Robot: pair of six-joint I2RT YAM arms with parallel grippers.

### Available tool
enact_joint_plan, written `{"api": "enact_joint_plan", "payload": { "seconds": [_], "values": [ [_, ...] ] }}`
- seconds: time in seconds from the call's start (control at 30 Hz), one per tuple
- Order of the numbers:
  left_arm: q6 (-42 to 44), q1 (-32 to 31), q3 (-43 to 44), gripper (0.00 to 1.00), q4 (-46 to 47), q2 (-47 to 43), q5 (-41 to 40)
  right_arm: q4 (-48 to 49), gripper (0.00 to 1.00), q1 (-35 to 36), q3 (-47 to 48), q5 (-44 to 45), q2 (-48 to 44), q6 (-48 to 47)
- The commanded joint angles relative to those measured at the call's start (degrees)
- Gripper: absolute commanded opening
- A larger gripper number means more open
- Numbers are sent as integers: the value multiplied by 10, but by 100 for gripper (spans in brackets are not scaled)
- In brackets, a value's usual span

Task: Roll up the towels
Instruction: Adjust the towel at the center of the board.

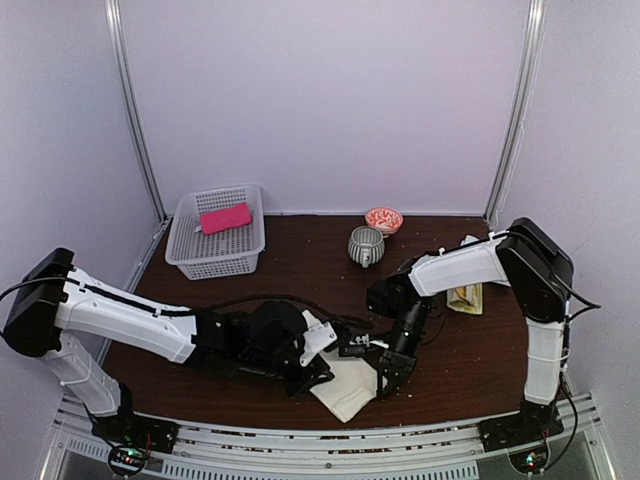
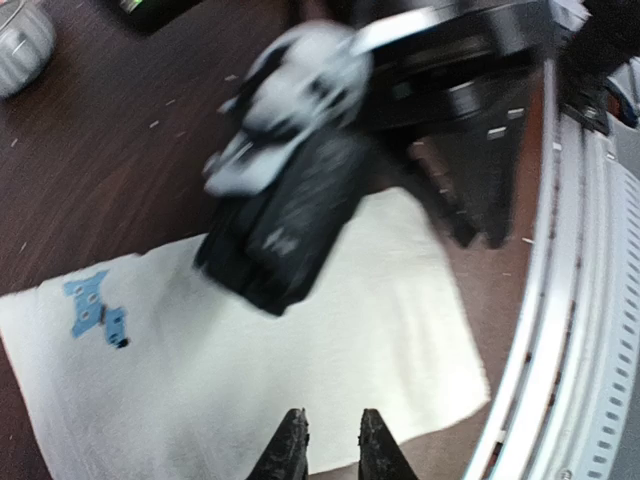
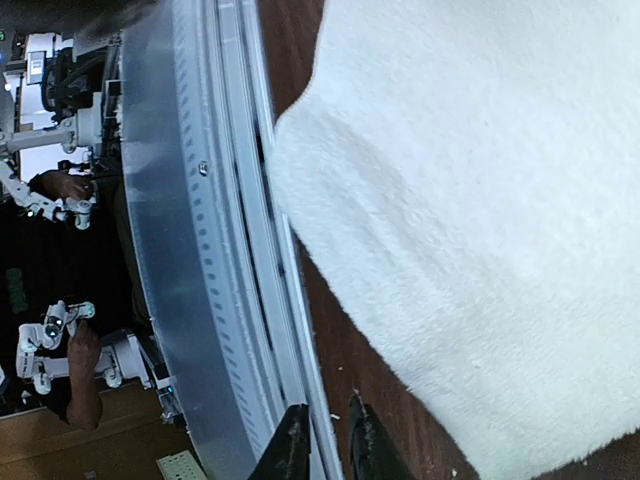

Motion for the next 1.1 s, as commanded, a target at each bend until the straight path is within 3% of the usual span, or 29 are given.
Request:
{"api": "enact_joint_plan", "payload": {
  "seconds": [0.0, 0.2, 0.3, 0.33, 0.47, 0.6, 0.7, 0.77, 0.8, 0.93, 1.07],
  "values": [
    [-105, 56, -13, 17, 3, 22, -49, -91, 18, -47, 52, -44, -35, -78],
    [-167, 93, 43, 13, -52, 84, -121, -58, 19, -185, 66, -56, -98, -89],
    [-174, 109, 66, 12, -68, 108, -145, 90, 19, -250, 22, 2, -191, 18],
    [-171, 114, 72, 11, -70, 118, -151, 193, 21, -258, -8, 48, -228, 60],
    [-129, 132, 104, 11, -45, 163, -153, 449, 26, -262, -173, 198, -385, 138],
    [-71, 154, 161, 11, -15, 242, -127, 514, 26, -263, -218, 250, -441, 162],
    [-8, 157, 207, 11, 26, 298, -102, 489, 50, -265, -196, 265, -434, 170],
    [24, 159, 255, 12, 30, 336, -80, 479, 78, -265, -194, 255, -430, 156],
    [40, 159, 279, 13, 31, 348, -74, 475, 97, -265, -194, 255, -430, 148],
    [69, 162, 319, 17, 43, 360, -81, 485, 100, -266, -203, 262, -445, 154],
    [76, 163, 295, 23, 59, 314, -83, 514, 100, -267, -225, 273, -459, 160]
  ]
}}
